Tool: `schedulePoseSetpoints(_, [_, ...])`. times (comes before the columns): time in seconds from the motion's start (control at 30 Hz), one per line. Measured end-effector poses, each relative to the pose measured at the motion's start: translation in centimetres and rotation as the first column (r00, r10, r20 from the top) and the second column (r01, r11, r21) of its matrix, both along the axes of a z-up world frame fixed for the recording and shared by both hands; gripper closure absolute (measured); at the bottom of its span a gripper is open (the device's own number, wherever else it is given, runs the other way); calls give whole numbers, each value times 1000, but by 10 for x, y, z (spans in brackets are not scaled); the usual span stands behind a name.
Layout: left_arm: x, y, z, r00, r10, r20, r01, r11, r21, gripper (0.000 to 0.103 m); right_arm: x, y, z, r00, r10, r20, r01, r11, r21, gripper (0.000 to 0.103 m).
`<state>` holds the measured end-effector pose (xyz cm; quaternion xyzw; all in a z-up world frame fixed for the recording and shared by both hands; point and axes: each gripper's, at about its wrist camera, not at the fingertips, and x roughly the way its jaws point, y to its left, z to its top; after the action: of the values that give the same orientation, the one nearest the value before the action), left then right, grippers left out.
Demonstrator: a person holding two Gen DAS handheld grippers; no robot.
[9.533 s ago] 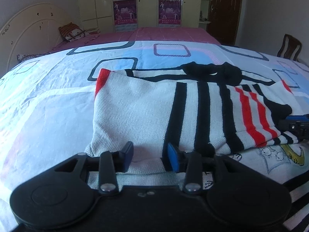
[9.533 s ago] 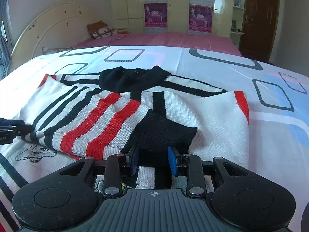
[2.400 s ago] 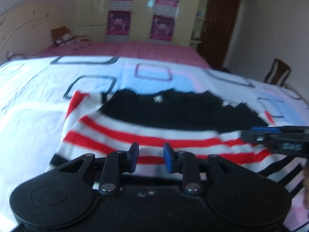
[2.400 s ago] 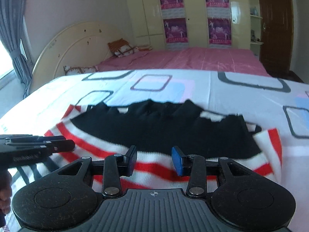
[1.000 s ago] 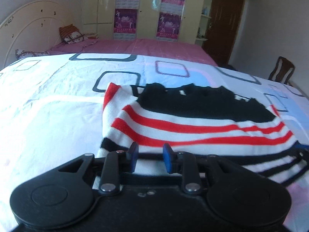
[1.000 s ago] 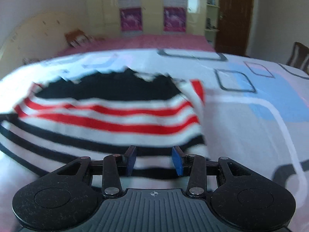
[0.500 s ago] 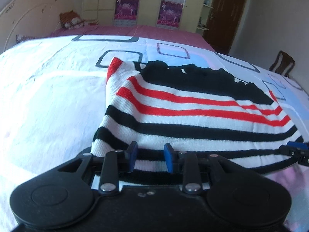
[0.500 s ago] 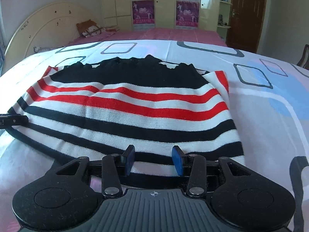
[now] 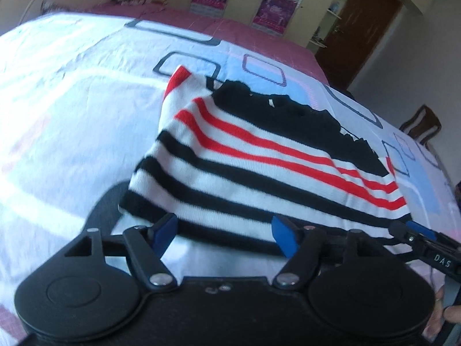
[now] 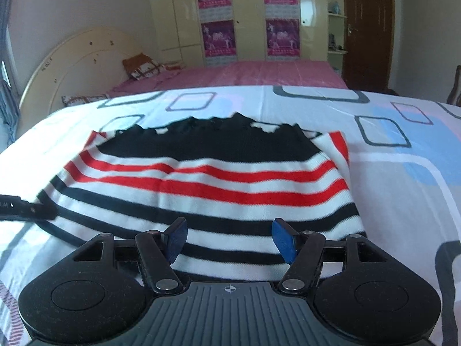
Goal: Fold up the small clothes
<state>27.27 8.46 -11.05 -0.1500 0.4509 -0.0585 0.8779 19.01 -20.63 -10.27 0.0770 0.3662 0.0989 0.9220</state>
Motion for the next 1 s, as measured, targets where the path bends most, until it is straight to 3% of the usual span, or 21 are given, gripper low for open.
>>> schedulePoseSetpoints(0.23, [-14, 13, -20, 988, 103, -111, -123, 975, -187, 34, 0, 4, 6, 1000, 28, 13, -28, 999, 31, 39])
schedulePoseSetpoints(0.5, [7, 27, -40, 976, 213, -53, -219, 922, -320, 33, 10, 5, 0, 999, 40, -1, -40, 998, 50, 39])
schedulePoseSetpoints(0.77, [40, 39, -56, 946, 324, -15, -293, 833, -468, 35, 51, 14, 0, 999, 43, 17, -44, 998, 51, 39])
schedulePoseSetpoints(0.83, [44, 37, -57, 944, 329, 1, -291, 835, -467, 39, 65, 24, -1, 998, 53, 24, -54, 998, 42, 39])
schedulePoseSetpoints(1.0, [46, 45, -65, 937, 349, -2, -308, 825, -475, 65, 85, 46, -17, 997, 80, -2, -80, 997, 8, 39])
